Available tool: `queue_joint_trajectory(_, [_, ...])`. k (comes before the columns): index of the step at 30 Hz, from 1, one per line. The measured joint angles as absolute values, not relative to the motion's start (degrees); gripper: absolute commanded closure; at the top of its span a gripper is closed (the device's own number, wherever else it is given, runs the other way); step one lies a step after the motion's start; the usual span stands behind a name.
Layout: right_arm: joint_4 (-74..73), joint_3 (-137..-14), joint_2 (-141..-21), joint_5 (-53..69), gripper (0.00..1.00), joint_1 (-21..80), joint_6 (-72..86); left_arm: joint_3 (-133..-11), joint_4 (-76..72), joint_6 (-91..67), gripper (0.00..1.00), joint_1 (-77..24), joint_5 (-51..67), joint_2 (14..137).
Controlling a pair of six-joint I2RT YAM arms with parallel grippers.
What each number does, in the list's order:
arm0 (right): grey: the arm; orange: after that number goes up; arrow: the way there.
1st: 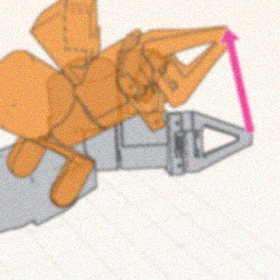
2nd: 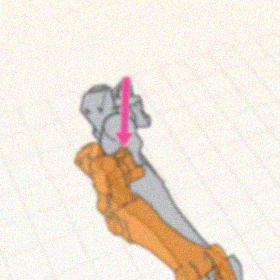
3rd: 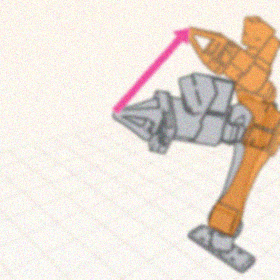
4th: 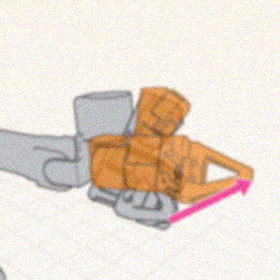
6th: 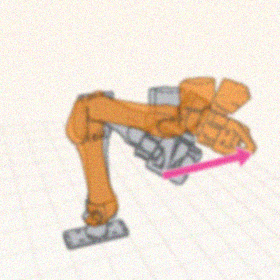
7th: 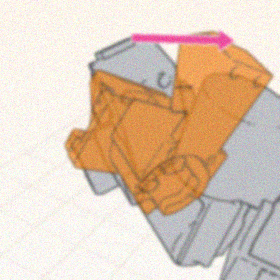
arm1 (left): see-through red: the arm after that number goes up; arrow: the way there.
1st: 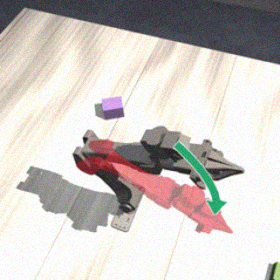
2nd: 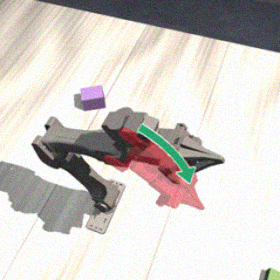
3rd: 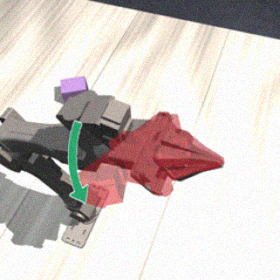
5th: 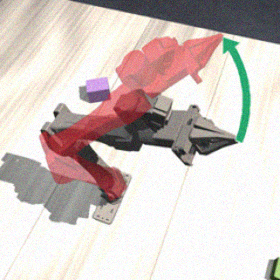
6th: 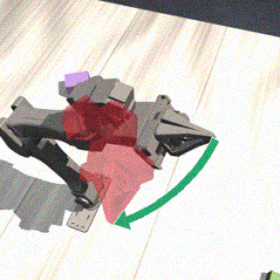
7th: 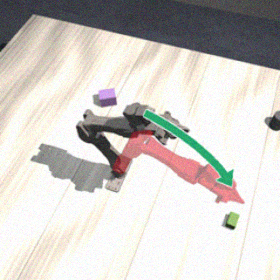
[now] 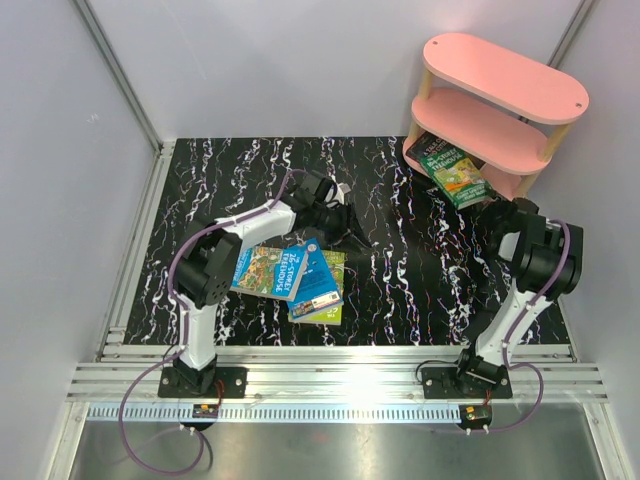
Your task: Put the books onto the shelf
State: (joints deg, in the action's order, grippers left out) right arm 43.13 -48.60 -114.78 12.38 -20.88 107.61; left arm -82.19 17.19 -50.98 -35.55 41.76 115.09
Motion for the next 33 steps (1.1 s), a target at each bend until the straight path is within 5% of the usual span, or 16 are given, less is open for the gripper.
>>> queue_joint_trajectory(3, [41.9, -49.5, -114.0, 11.5, 0.91, -21.4, 107.9, -82.3, 18.0, -50.3, 0.59, -35.6, 41.7, 114.3])
queue_joint_trajectory(4, [41.8, -50.1, -114.0, 11.4, 0.96, -21.5, 108.0, -82.5, 18.5, -49.8, 0.59, -35.6, 41.7, 114.3])
queue_joint_trajectory(13, [37.1, -55.3, -114.6, 11.1, 0.98, -21.2, 107.8, -82.8, 22.1, -47.0, 0.60, -35.6, 41.7, 114.3])
queue_joint_trajectory(16, [36.1, -58.6, -116.2, 10.6, 0.91, -20.6, 107.7, -82.8, 22.8, -46.5, 0.61, -35.6, 41.6, 114.2])
queue_joint_trajectory(17, [35.9, -59.8, -117.1, 10.3, 0.81, -20.2, 107.7, -82.8, 22.9, -46.5, 0.61, -35.6, 41.6, 114.2])
queue_joint_trajectory(19, [34.7, -62.6, -118.7, 9.5, 0.58, -19.3, 107.6, -82.8, 23.0, -46.3, 0.61, -35.6, 41.7, 114.1])
queue_joint_trajectory(20, [34.3, -64.0, -119.5, 9.2, 0.31, -18.8, 107.8, -82.8, 23.0, -46.3, 0.61, -35.6, 41.7, 114.0])
queue_joint_trajectory(23, [33.6, -68.4, -122.0, 8.4, 0.01, -17.1, 107.8, -82.8, 23.1, -46.1, 0.62, -35.6, 41.7, 113.9])
queue_joint_trajectory(33, [34.9, -64.2, -119.6, 6.3, 0.00, -16.4, 106.3, -82.8, 24.7, -44.6, 0.62, -34.5, 41.7, 113.9])
